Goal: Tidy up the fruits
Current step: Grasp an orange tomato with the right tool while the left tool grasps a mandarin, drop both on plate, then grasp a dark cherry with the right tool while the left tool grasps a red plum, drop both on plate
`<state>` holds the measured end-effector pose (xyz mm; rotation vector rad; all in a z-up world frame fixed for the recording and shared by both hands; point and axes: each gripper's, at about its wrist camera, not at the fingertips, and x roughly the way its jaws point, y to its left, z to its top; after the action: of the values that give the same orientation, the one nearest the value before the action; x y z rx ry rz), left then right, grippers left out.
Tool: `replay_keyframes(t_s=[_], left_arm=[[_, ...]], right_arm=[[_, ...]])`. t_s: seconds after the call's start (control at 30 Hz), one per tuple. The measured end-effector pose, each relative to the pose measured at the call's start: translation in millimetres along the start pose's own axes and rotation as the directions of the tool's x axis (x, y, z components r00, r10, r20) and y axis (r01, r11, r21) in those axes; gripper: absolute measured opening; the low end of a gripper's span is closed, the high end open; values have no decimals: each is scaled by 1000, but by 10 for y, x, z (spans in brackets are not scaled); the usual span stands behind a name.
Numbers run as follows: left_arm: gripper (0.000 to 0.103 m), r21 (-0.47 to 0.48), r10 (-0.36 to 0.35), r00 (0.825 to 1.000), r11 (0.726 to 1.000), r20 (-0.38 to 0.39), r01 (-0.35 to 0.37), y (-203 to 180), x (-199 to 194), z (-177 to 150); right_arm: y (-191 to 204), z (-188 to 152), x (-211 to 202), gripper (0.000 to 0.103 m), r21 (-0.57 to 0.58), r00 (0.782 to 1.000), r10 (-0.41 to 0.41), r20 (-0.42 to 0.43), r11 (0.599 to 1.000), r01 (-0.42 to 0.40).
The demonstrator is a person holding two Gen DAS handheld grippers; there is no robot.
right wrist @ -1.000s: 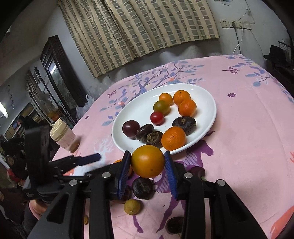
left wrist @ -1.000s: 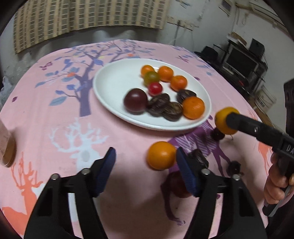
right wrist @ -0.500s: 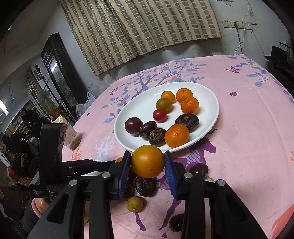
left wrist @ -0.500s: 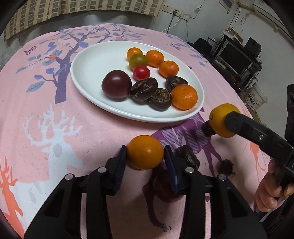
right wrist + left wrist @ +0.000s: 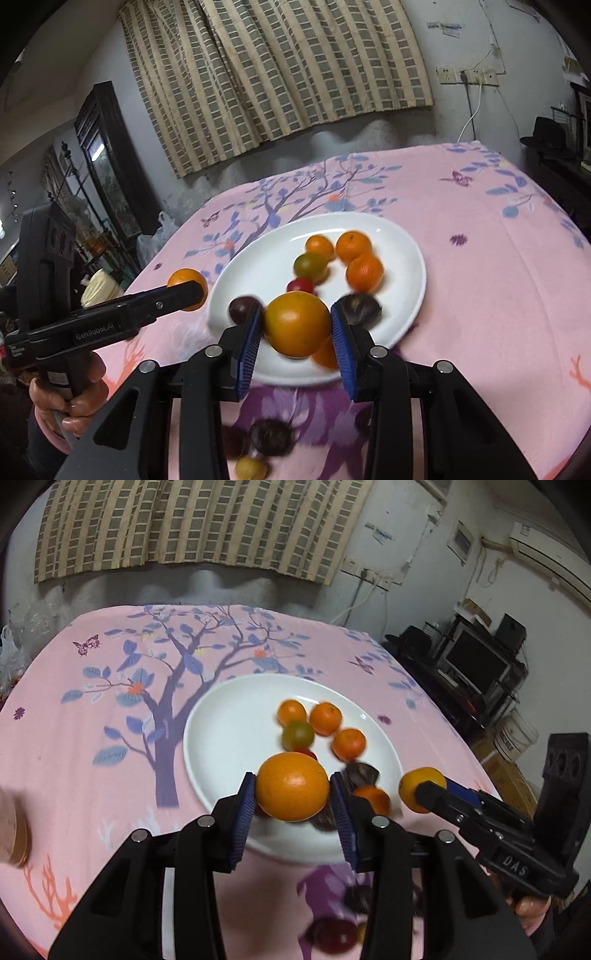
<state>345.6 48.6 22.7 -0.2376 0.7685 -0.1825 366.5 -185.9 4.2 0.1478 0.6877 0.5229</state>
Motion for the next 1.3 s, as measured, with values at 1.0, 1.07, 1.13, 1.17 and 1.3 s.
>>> replay_keyframes(t_s=[1.0,1.07,1.13,1.17,1.3], left_arm=[[98,3,299,954,954,32,-300,270,-371,-733],[98,1,300,953,954,32,-300,274,-384,-749],[98,8,303,953,953,31,-303,266,-386,-761],[98,12,303,952,953,32,-304,259,-388,-763],[98,40,314,948,948,42,-316,201,-393,-769]], right_arm=[[-179,-530,-36,64,-105,968,-187,-166,980,171],[-176,-560,12,63,-128,962,-204,-183,975,182],[-166,-583,38,60,-141,958,-213,-193,972,188],[-161,-590,55,60,-149,955,-218,-200,970,190],[-136,-626,90,56,-175,947,-239,-216,963,203]])
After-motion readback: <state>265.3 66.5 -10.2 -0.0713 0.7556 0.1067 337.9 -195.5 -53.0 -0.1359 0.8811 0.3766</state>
